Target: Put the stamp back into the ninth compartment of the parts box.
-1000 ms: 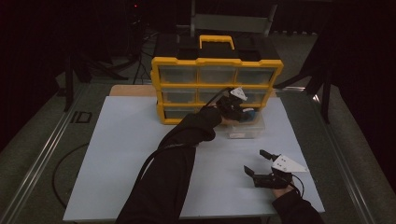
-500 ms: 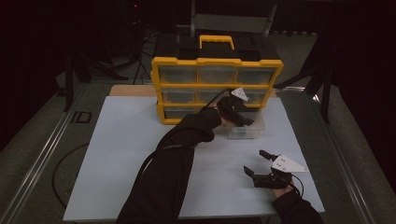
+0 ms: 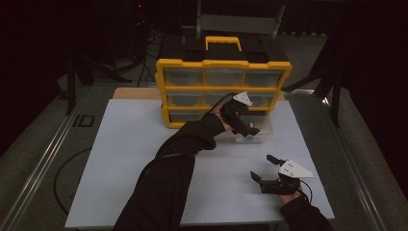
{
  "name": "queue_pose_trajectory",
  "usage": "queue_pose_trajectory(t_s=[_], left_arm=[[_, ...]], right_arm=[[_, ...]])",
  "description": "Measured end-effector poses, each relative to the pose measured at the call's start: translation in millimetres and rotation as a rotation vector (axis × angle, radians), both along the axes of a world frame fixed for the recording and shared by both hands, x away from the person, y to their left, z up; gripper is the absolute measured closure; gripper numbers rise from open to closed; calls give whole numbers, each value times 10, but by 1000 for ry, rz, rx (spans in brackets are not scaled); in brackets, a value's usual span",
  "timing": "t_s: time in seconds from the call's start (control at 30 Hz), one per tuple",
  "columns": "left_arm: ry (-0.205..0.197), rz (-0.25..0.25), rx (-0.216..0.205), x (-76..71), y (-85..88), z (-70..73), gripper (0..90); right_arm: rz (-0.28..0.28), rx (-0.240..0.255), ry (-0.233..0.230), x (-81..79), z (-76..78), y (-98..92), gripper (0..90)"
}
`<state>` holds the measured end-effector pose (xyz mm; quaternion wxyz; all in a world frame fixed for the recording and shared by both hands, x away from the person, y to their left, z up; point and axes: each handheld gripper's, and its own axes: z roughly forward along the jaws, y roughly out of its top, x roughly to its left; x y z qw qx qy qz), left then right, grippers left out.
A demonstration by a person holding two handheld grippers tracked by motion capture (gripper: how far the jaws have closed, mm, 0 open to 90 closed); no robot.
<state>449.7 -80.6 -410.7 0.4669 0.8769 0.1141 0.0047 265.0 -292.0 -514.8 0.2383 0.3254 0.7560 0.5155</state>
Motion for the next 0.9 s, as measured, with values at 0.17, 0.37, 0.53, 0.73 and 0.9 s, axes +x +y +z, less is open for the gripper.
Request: queue_pose_trajectory(t_s=[0.17,0.37,0.53,0.73,0.9], left_arm=[[-5,3,4,-62,120,-11,0],[2,-2,3,-96,201,-21,0],[-6,-6,3,-131,255,-16,0],[-16,-11,2,-189,346,1,0],[-18,-11,1,-248,437,6,0]], right_arm=[[-2,-1,1,0,-1,4,102],[-1,-5,3,1,-4,7,102],[1,-6,4,3,-5,11,102],[1,-5,3,-1,2,10,102],[0,-6,0,-6,10,13,102]])
